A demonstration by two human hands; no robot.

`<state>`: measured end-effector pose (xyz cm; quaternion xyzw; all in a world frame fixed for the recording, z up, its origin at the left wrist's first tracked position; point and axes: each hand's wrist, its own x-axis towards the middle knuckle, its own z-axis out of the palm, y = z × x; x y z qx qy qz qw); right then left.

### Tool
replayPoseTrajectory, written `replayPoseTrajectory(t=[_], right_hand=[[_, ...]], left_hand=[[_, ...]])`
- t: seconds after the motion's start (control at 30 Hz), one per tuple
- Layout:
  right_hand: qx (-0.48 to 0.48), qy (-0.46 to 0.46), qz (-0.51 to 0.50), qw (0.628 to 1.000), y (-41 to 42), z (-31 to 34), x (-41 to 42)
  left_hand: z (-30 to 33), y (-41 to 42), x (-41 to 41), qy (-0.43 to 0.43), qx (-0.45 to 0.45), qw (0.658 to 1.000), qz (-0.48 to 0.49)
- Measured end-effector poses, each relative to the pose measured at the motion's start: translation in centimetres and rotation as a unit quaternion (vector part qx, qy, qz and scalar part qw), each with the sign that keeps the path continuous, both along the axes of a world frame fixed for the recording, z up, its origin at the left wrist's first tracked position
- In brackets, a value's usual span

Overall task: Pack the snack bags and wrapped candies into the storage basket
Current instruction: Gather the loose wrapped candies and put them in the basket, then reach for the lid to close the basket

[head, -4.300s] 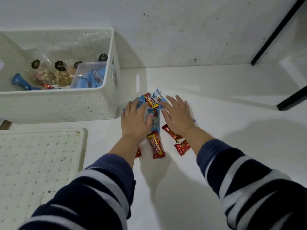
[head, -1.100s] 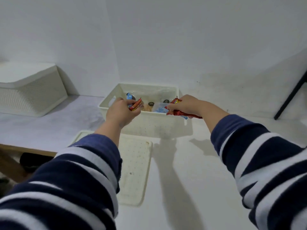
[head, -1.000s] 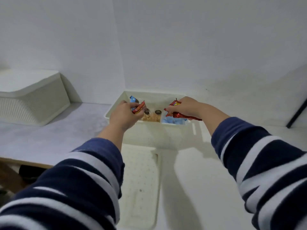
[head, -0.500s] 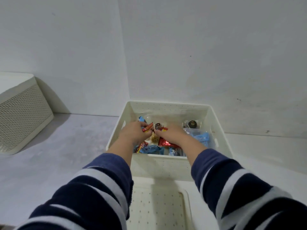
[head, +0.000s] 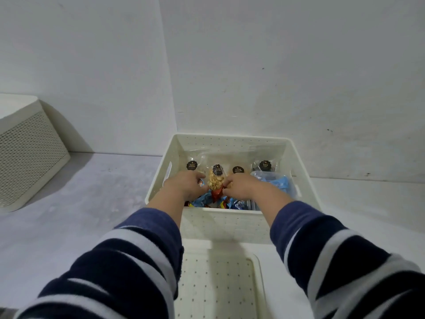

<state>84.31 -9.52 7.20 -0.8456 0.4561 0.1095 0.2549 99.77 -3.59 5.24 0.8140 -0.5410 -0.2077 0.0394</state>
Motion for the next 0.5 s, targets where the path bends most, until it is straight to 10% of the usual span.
replayPoseTrajectory(t=[0.5], right_hand=[[-0.085,-0.007,0.055,0.995,12.9,6.3,-10.5]], left_hand=[[6.1,15.5,-8.6,-0.046,-0.079,0.995,0.027]])
